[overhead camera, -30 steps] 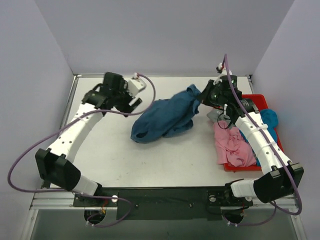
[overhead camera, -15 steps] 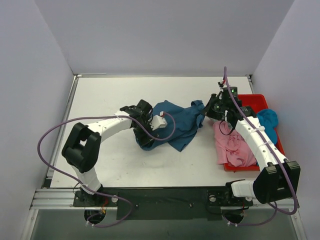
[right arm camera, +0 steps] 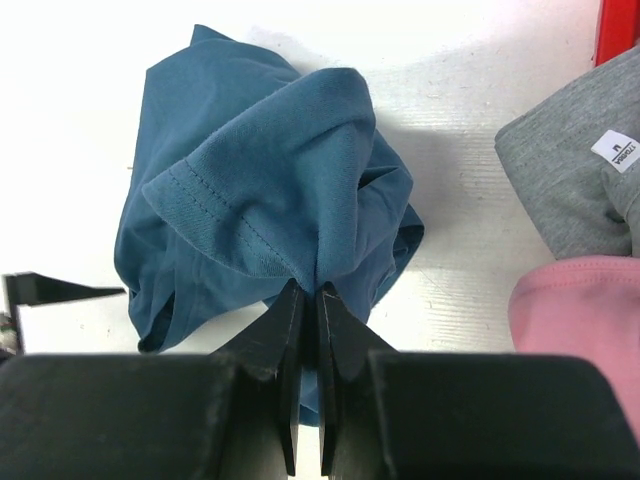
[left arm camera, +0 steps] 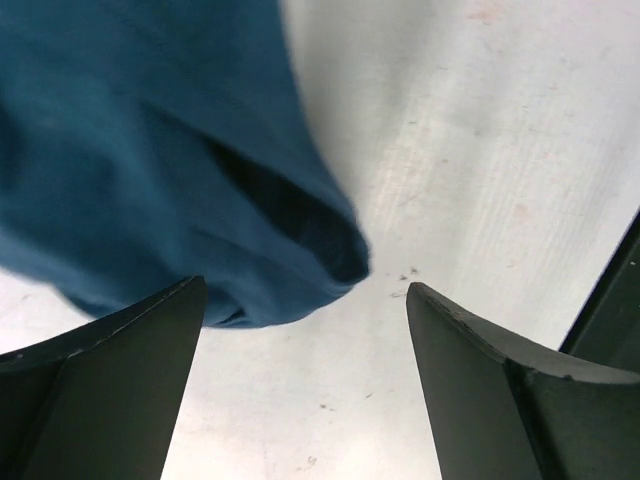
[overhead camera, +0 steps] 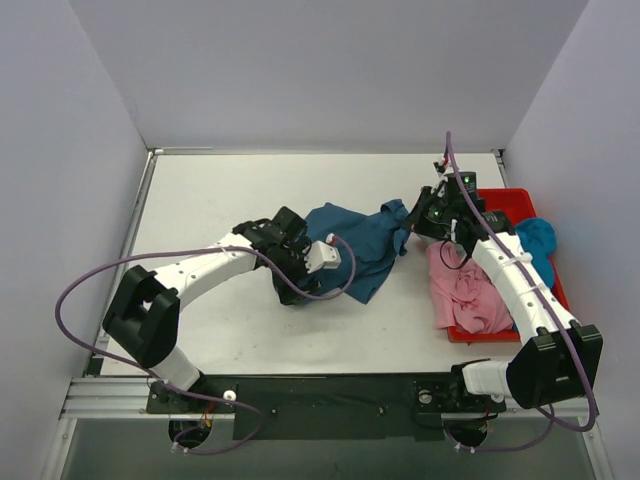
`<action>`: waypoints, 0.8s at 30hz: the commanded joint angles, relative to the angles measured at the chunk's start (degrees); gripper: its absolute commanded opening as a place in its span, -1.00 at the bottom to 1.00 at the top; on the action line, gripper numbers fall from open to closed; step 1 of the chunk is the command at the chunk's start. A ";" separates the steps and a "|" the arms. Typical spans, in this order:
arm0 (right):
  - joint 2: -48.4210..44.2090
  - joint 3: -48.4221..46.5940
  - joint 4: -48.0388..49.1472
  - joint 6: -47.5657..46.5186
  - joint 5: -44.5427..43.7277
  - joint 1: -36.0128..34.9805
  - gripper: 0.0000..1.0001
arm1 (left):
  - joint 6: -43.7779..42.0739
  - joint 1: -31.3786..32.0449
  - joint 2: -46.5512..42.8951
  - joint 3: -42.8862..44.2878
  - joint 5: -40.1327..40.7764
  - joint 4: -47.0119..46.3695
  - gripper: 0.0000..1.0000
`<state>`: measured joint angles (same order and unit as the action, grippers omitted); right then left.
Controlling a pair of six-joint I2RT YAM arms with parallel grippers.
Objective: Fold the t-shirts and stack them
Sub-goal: Flatten out the tshirt
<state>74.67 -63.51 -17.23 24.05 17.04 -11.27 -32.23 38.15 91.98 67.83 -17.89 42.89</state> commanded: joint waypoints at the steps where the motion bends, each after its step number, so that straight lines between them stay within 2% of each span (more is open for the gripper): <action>1: -2.34 -2.76 -1.13 -0.59 1.33 0.28 -1.00 | -1.87 4.21 1.79 -1.82 -1.10 0.35 0.84; 5: -2.95 -2.32 -1.22 -0.67 1.51 0.28 -1.00 | -1.00 3.86 6.79 -0.78 1.53 -1.41 0.79; 7: -3.31 -2.59 -1.75 -0.85 1.68 0.28 -1.00 | -0.12 3.95 9.00 0.98 3.99 -1.85 0.49; 8: -3.48 -2.94 -2.27 -1.29 1.68 0.19 -1.00 | 0.32 3.95 10.05 2.20 5.74 -1.85 -0.05; 9: -4.09 -3.38 -2.54 -1.72 1.86 0.19 -1.00 | 0.93 3.95 10.06 2.91 6.89 -1.76 -0.38; 10: -4.36 -4.08 -3.06 -2.69 2.12 0.11 -1.00 | 1.29 3.77 9.62 4.83 10.47 -1.33 -0.99; 12: -5.76 -5.92 -3.50 -4.53 3.87 0.19 -1.00 | 3.57 1.67 7.61 9.21 14.88 0.77 -1.00; 13: -6.64 -6.71 -3.68 -5.32 5.97 0.11 -1.00 | 4.79 -1.38 6.38 10.99 15.42 1.92 -1.00; 14: -7.17 -8.98 -3.94 -6.99 7.29 0.02 -1.00 | 5.50 -2.98 4.19 15.62 16.30 3.32 -1.00; 15: -7.96 -12.14 -3.95 -8.57 9.31 -0.07 -1.00 | 6.38 -7.35 2.78 18.10 16.39 4.21 -1.00; 19: -9.02 -23.11 -3.95 -10.17 12.49 -0.16 -1.00 | 7.18 -20.88 -4.16 37.33 16.22 8.69 -1.00; 20: -9.11 -24.89 -3.95 -9.99 13.45 -0.51 -1.00 | 7.09 -23.27 -5.05 43.72 14.65 10.00 -1.00; 21: -9.28 -28.48 -3.95 -9.64 13.81 -0.68 -1.00 | 6.92 -27.47 -7.41 46.31 13.25 10.80 -1.00; 22: -9.89 -30.17 -3.77 -9.55 14.68 -1.56 -1.00 | 5.70 -28.91 -8.74 50.95 8.71 13.07 -1.00; 24: -11.91 -32.99 -2.29 -9.46 15.91 -3.48 -1.00 | 2.20 -31.99 -14.01 54.92 7.69 15.45 -1.00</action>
<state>67.48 -90.24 -22.90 15.94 27.70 -12.10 -26.37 10.24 91.77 112.20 -5.43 49.56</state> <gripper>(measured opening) 0.018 0.039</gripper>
